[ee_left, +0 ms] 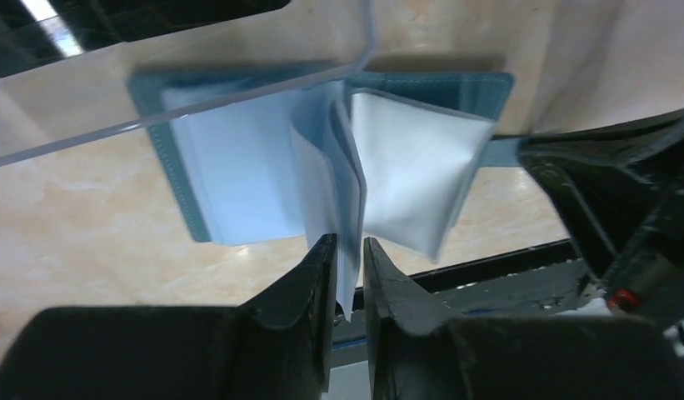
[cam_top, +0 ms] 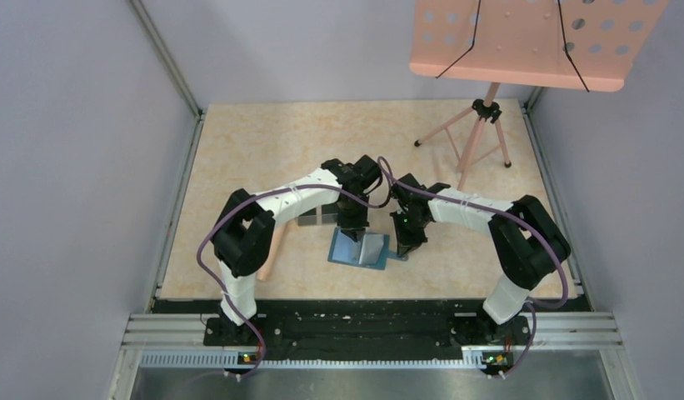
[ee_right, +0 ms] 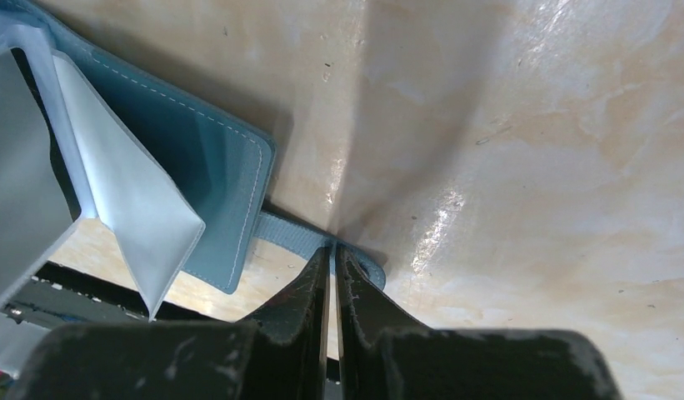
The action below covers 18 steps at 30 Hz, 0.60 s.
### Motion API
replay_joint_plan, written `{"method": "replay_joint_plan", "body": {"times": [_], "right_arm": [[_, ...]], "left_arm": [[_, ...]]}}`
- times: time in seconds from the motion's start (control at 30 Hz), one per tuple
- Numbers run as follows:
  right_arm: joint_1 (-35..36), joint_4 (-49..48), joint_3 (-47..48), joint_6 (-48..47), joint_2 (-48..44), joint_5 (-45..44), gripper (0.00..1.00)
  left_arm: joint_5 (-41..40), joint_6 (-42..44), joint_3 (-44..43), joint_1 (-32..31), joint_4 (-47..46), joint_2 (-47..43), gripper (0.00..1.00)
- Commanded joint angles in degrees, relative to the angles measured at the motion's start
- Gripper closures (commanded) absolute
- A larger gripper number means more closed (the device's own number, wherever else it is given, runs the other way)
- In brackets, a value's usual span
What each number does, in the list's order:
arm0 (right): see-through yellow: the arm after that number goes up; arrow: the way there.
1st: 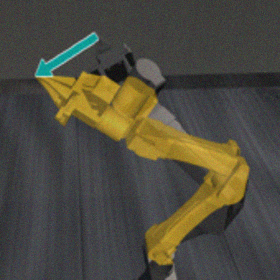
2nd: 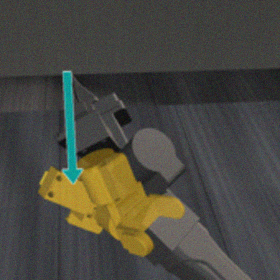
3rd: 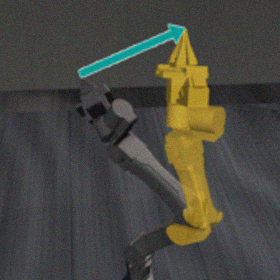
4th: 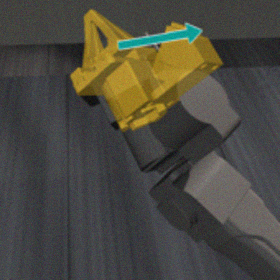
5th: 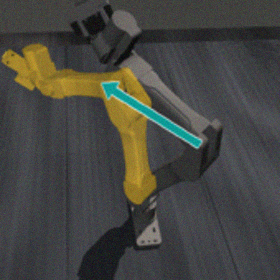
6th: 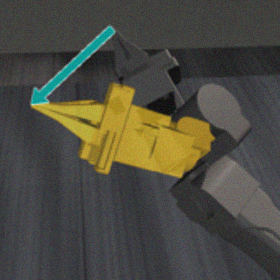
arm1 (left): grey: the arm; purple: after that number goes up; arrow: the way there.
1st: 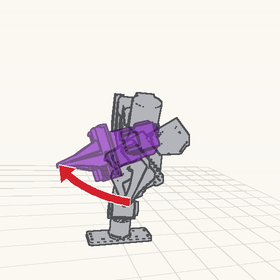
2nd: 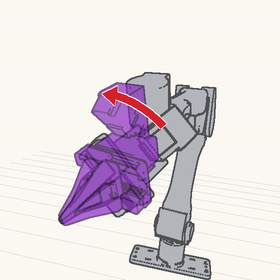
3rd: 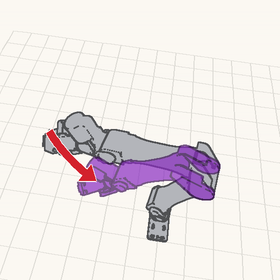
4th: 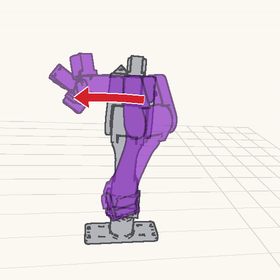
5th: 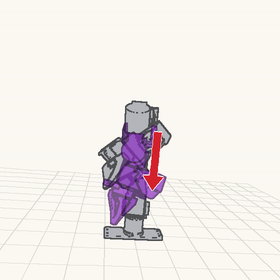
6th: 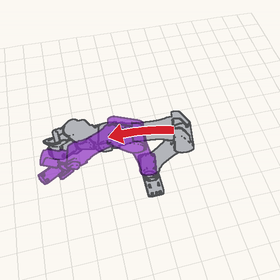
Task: Put the credit cards into the card holder
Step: Turn over the card slot in the card holder.
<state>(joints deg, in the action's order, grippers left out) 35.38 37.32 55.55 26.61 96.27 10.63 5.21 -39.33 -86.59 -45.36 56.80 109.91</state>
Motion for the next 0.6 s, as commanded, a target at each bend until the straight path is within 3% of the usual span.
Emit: {"method": "replay_joint_plan", "body": {"times": [0.0,0.13,0.57], "right_arm": [[0.3,-0.5,-0.7,-0.3,2.1,0.8,0.94],[0.1,-0.8,-0.7,-0.3,1.9,1.4,0.94],[-1.7,-2.3,2.4,-1.7,-1.2,4.1,0.93]], "left_arm": [[9.5,-2.4,1.3,0.1,-8.9,-0.4,0.73],[15.3,-3.5,3.9,0.1,-14.8,-0.2,0.63],[27.3,-3.5,7.5,0.7,-30.5,0.3,0.48]]}}
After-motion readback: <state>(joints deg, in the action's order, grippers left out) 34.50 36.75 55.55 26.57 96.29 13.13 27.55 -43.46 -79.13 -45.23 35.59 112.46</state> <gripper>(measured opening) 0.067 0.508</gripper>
